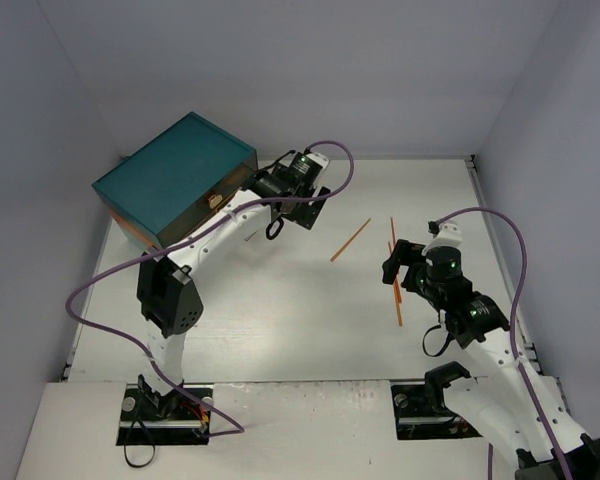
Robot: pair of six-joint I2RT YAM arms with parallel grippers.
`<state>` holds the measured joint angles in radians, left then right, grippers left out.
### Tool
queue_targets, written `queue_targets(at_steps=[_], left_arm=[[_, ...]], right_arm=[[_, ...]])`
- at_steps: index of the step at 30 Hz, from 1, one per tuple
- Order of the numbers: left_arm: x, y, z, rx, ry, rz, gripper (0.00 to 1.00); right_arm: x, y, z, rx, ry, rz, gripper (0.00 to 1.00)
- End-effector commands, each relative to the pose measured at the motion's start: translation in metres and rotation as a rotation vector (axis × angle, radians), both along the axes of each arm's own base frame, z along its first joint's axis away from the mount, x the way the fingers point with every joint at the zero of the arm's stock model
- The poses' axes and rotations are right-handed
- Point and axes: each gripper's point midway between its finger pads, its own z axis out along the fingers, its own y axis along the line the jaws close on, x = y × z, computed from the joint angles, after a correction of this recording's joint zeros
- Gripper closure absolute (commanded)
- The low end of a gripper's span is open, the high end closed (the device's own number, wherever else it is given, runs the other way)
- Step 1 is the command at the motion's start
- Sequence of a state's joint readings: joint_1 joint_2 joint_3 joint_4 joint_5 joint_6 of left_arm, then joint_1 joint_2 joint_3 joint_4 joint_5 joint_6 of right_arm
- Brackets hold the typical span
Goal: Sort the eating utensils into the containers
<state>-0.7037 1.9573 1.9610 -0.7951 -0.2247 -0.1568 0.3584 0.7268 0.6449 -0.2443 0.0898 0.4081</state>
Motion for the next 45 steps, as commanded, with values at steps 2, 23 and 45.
queue_targets(at_steps=[2,23,45], left_arm=[[0.014,0.024,0.055,0.009,-0.139,0.047,0.19],[-0.008,-0.018,-0.02,-0.175,0.247,-0.057,0.19],[-0.023,-0.004,0.071,-0.168,-0.012,-0.003,0.19]], right_arm=[[0.012,0.003,0.02,0.006,-0.056,0.006,0.13],[0.008,0.009,0.018,0.044,-0.048,0.026,0.13],[0.021,0.006,-0.015,0.001,0.081,-0.033,0.17]])
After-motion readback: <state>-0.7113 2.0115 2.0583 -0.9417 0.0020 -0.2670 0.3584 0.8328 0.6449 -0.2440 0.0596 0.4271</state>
